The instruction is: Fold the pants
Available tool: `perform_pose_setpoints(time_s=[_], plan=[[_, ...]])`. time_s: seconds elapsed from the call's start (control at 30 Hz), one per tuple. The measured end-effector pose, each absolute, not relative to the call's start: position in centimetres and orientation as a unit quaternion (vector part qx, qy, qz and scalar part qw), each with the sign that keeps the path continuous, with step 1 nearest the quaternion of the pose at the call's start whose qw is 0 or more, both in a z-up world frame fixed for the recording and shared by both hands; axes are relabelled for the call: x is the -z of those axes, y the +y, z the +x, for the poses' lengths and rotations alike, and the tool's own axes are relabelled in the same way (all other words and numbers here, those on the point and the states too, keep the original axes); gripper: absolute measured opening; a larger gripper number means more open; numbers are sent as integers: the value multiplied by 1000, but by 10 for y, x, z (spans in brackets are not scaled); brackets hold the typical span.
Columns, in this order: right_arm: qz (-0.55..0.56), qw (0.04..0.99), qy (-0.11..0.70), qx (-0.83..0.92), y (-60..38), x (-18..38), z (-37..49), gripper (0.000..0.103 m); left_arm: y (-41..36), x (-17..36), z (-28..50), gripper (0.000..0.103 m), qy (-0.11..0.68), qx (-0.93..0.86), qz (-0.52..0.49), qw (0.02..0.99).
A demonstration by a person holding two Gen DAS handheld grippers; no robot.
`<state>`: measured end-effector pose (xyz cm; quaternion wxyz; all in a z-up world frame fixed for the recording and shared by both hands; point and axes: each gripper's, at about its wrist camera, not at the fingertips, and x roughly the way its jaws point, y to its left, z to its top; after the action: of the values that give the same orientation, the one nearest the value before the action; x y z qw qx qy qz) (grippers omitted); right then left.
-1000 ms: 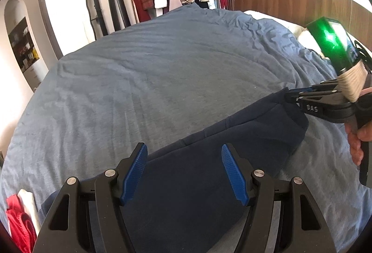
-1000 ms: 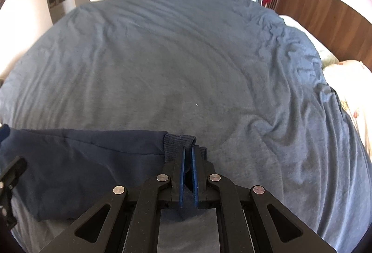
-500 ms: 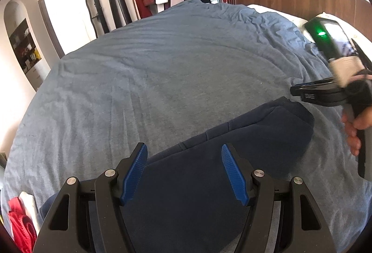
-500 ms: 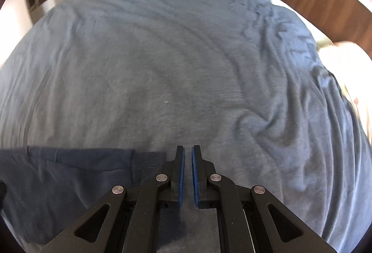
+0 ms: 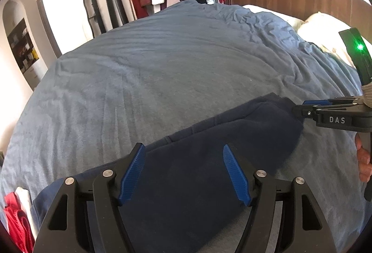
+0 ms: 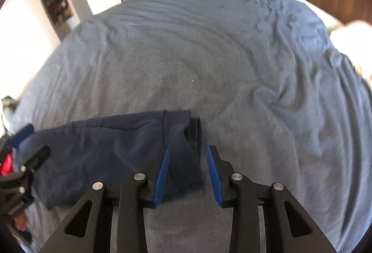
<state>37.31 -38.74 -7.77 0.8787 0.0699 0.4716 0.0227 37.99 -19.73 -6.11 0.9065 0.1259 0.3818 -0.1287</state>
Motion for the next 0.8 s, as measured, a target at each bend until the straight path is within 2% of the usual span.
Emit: perform_pose_setpoints(time_s=[0.2, 0.27, 0.37, 0.53, 0.6, 0.7, 0.8], plan=[[108, 859, 499, -37, -391, 100, 374, 33, -201, 63, 376, 68, 386, 129, 130, 904], [120, 858, 498, -35, -394, 102, 372, 19, -201, 63, 376, 69, 388, 127, 130, 904], [115, 863, 492, -18, -396, 101, 363, 9, -202, 63, 375, 69, 385, 125, 132, 905], [142, 860, 490, -5, -410, 103, 359, 8, -203, 64, 373, 69, 388, 126, 132, 904], [121, 858, 499, 22, -411, 105, 358, 2, -203, 65, 373, 69, 387, 122, 136, 904], [113, 853, 508, 32, -416, 109, 356, 2, -202, 67, 373, 69, 390, 122, 133, 903], [107, 869, 482, 44, -416, 99, 350, 4, -201, 68, 374, 69, 389, 121, 131, 904]])
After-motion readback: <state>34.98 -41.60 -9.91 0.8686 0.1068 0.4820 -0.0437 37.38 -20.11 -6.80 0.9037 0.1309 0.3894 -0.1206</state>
